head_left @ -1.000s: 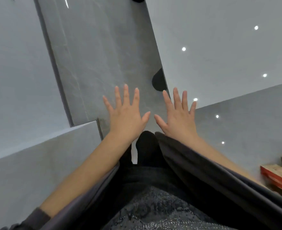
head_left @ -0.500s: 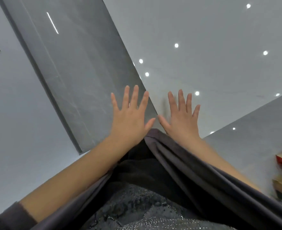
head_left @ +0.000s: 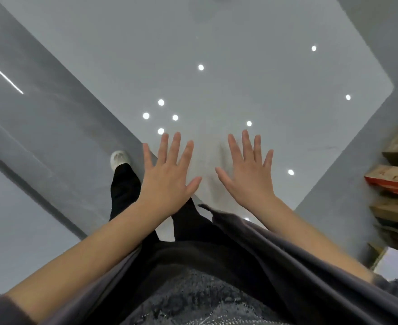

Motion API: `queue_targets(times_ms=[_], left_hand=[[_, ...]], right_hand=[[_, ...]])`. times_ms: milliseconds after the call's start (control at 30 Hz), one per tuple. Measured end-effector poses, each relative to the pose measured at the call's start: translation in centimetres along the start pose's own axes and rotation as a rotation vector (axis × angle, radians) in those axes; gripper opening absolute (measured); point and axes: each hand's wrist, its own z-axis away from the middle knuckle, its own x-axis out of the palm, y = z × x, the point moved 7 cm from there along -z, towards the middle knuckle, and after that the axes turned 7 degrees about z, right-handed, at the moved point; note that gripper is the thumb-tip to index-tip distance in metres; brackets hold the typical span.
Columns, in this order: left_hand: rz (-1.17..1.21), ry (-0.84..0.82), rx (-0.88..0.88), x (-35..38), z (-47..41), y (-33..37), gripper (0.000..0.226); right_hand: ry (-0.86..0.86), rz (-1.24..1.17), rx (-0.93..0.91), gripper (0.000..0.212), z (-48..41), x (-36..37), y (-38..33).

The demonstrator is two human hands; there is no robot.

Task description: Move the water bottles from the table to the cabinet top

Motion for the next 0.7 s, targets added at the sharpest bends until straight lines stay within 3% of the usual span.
queue_targets(times_ms=[300,700], left_hand=[[-0.122,-0.118,0.332,-5.5,-5.7,-7.6,0.082],[-0.153,-0.157,0.480,-11.1,-14.5,-8.6,0.081]], right_hand=[[0.020,-0.229,0.337,0.078,-2.9,-4.0,-6.7],[0.115,-0.413,0.592,0.078,-6.3,-9.7,-7.1]])
